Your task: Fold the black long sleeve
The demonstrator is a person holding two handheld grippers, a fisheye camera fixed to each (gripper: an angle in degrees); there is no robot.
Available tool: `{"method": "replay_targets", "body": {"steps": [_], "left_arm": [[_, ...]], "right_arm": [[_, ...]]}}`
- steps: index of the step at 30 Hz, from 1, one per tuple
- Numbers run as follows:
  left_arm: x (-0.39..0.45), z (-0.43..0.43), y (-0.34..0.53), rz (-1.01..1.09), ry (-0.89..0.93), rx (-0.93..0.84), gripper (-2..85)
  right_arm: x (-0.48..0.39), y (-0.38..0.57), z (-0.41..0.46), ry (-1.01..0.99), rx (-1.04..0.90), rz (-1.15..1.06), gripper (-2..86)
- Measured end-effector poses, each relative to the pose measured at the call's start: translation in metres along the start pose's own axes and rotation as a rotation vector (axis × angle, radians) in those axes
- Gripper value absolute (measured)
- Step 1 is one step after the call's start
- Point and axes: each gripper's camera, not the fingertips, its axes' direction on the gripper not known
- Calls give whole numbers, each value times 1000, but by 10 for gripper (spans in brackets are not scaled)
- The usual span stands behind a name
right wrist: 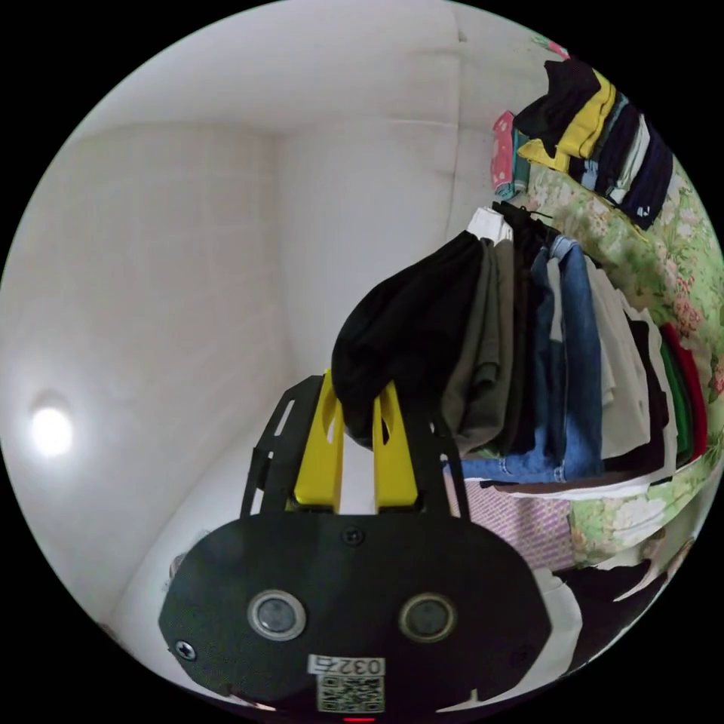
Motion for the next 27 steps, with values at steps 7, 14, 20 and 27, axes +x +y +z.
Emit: {"method": "replay_targets", "body": {"steps": [7,14,20,27], "left_arm": [[13,-45,48,255,-71,-13,93],[25,-13,74,379,-197,-118,123],[67,5,49,330,-288,-200,52],[90,-32,8,197,-263,-256,40]], "right_arm": [[29,-11,-16,-60,-31,30,58],[39,-21,-22,-97,-62,31,58],[40,-27,-30,-101,-74,26,56],[46,-4,-35,-108,-119,17,51]]}}
